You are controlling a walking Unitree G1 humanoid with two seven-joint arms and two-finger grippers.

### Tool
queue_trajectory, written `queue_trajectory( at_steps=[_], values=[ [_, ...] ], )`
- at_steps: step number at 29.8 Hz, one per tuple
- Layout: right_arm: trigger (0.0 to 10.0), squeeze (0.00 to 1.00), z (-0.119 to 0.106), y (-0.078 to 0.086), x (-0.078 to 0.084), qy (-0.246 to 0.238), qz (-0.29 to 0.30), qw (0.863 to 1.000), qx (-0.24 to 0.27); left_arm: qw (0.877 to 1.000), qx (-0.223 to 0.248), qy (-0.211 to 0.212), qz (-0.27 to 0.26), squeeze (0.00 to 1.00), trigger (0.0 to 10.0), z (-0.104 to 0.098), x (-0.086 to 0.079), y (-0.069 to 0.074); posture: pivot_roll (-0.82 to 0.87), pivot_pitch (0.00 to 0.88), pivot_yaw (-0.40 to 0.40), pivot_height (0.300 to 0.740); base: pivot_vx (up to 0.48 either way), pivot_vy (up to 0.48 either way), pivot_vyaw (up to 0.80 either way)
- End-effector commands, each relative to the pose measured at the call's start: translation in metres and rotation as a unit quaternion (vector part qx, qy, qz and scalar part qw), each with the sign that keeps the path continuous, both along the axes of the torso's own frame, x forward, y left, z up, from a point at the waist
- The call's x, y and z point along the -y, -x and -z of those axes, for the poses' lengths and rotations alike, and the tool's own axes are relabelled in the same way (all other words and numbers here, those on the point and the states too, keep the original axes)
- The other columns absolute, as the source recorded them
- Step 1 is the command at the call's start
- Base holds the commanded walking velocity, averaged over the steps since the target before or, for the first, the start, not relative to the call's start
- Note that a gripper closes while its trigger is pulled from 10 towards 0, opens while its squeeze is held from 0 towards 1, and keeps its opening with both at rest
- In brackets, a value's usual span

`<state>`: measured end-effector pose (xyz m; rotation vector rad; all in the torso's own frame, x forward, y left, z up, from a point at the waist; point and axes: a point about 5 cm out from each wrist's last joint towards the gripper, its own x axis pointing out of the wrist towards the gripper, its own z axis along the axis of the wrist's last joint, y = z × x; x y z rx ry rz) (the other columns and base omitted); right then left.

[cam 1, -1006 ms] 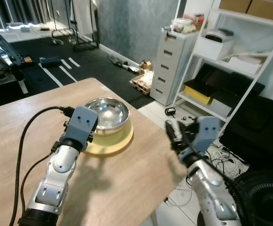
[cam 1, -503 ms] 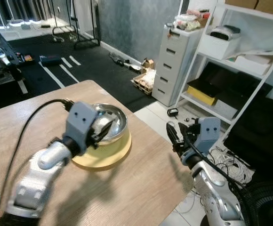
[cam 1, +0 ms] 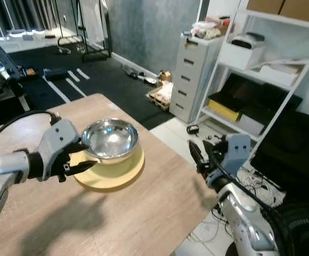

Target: Setting the table

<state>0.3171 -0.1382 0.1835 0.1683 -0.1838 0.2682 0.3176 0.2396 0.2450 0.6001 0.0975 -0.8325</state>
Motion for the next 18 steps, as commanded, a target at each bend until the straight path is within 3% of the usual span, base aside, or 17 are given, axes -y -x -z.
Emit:
queue_trajectory(
  at_steps=[1, 9, 13, 18],
  values=[
    [10.0, 0.0, 0.003, 0.003, 0.001, -0.001, -0.001, 1.0, -0.008, 1.0, -0.017, -0.018, 0.018, 0.0, 10.0, 0.005, -0.001, -0.005, 0.14, 0.103, 0.026, 0.74, 0.0, 0.0, 0.0],
    [10.0, 0.0, 0.005, 0.009, 0.002, 0.001, -0.001, 1.0, -0.012, 0.993, -0.048, -0.043, 0.102, 0.0, 10.0, 0.002, 0.014, -0.019, 0.12, 0.117, 0.031, 0.74, 0.0, 0.0, 0.0],
    [10.0, 0.0, 0.005, 0.01, 0.004, 0.003, 0.003, 1.0, -0.014, 0.982, -0.076, -0.062, 0.162, 0.0, 10.0, 0.007, 0.022, -0.018, 0.11, 0.117, 0.032, 0.74, 0.0, 0.0, 0.0],
    [10.0, 0.0, 0.005, 0.009, 0.004, 0.003, 0.003, 1.0, -0.014, 0.975, -0.092, -0.08, 0.188, 0.0, 10.0, 0.015, 0.025, -0.013, 0.12, 0.115, 0.029, 0.74, 0.0, 0.0, 0.0]
  ],
)
